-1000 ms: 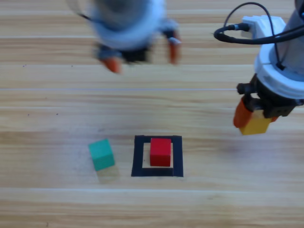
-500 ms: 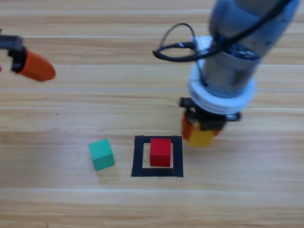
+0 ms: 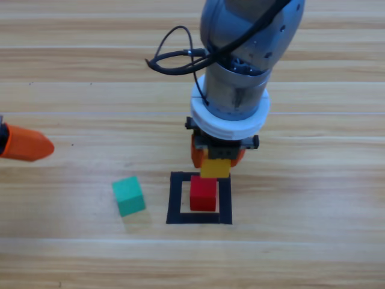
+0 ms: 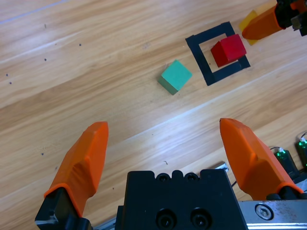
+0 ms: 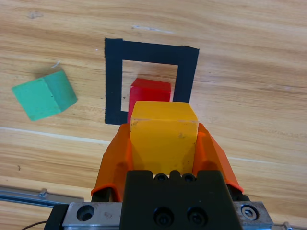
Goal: Stack the blocks in the rectangular block: red at the bottom, yellow in the middle, green on top
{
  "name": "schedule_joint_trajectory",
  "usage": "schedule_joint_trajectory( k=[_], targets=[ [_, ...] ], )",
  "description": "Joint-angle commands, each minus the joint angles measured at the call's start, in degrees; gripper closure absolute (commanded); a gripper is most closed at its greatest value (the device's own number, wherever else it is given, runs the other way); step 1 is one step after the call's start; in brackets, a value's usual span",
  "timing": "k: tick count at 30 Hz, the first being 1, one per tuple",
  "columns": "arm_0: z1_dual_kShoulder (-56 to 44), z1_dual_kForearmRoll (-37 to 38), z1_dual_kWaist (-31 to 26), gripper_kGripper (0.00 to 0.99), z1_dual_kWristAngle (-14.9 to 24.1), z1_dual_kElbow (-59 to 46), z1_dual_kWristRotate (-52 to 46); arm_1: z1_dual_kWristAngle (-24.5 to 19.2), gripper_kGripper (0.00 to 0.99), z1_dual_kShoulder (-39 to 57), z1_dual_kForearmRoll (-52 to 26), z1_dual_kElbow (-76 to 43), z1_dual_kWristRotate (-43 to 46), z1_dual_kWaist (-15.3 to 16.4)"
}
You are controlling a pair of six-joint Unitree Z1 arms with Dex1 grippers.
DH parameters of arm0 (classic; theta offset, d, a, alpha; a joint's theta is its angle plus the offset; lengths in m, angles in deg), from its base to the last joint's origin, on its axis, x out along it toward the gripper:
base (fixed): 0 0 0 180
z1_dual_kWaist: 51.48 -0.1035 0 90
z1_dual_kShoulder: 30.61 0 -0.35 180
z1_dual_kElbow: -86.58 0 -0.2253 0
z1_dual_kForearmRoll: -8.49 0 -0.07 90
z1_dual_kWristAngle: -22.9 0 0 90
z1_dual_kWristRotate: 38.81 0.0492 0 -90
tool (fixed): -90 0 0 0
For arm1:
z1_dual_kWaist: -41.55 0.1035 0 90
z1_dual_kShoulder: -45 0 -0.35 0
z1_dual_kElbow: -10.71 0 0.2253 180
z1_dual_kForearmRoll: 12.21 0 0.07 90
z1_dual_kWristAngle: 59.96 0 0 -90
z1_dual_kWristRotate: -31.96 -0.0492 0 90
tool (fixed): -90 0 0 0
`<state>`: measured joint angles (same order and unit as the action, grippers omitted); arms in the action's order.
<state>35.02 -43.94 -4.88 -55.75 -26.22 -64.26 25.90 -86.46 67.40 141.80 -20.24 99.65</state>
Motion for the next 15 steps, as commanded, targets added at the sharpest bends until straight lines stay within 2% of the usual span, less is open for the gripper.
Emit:
schedule_joint_trajectory(
  k=[1,15],
  targets=[
    [-0.4,1.5,-0.9,0.000,-0.9,-2.5,0.3,-1.2,0.990,-6.1,2.0,2.2,-0.9,2.4],
    [0.1,4.3,-0.8,0.000,-1.9,-5.2,0.0,-1.4,0.990,-9.0,2.4,4.9,-1.4,2.5]
  ],
)
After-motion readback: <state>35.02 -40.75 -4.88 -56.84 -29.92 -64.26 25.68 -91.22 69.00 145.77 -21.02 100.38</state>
